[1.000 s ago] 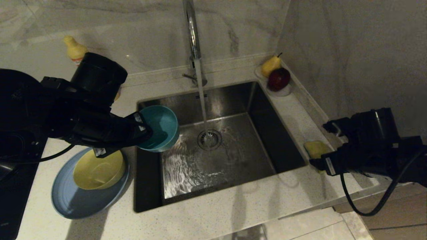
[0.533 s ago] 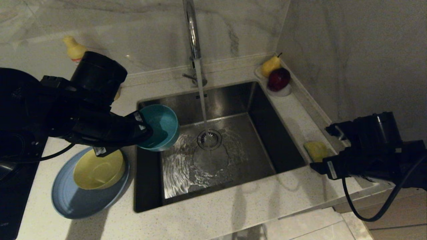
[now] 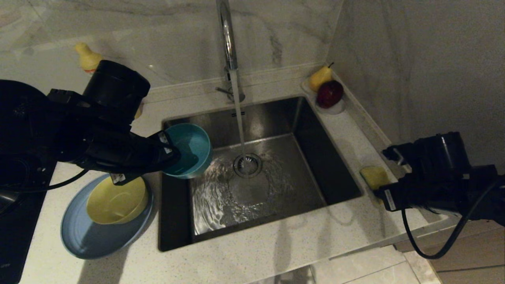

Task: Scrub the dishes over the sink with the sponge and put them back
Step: Pick up a bowl and the sponge

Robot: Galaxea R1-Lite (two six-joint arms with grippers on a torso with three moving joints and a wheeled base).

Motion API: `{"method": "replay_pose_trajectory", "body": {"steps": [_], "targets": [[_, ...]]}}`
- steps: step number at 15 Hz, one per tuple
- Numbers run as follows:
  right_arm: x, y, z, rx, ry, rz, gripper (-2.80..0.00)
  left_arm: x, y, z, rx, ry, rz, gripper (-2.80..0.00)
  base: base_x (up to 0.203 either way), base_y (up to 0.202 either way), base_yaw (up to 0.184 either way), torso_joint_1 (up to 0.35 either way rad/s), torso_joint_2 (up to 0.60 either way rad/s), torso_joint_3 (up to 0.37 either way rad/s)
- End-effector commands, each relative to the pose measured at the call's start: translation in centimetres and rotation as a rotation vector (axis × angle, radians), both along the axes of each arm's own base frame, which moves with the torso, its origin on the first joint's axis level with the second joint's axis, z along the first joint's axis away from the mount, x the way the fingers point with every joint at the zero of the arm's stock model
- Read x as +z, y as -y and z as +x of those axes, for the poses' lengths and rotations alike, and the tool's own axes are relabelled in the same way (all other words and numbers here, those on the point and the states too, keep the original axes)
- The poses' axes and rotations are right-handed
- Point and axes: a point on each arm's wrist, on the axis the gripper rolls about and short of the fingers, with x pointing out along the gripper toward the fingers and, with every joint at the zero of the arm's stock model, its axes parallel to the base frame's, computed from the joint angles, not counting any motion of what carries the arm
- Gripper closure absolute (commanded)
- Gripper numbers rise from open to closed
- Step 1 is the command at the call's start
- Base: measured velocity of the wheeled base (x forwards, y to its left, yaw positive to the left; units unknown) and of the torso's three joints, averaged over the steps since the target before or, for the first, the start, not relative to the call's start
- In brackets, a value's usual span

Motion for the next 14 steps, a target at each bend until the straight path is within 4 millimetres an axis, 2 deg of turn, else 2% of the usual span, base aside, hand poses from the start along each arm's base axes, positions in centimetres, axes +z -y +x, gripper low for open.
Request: {"method": "replay_pose_trajectory", "body": {"steps": [1,6,9,11,14], "targets": [[-0.1,0.0,0.1,-0.001,0.000,-0.002,0.00,0.0,0.0,-0.1,0.006,-0.003,-0.002,0.00,0.000,0.000,0.000,0.000,0.00,0.000],[0.8,0.1,-0.3,-0.002,0.030,0.000,0.00,0.1,-0.1,-0.2,0.005,-0.002,-0.001,0.00,0.000,0.000,0.000,0.000,0.00,0.000],[2.4,0.2,-1.2,0.010,0.074,0.011,0.00,0.1,-0.1,-0.2,0.005,-0.002,-0.001,0.00,0.000,0.000,0.000,0.000,0.00,0.000],[3.7,-0.2,-2.3,0.039,0.096,0.023,0.00,-0.1,0.0,0.1,0.005,-0.008,0.001,0.00,0.000,0.000,0.000,0.000,0.00,0.000],[6.1,-0.5,-5.2,0.116,0.128,0.059,0.00,-0.8,0.3,0.8,0.004,-0.023,0.009,0.00,0.000,0.000,0.000,0.000,0.00,0.000]]}}
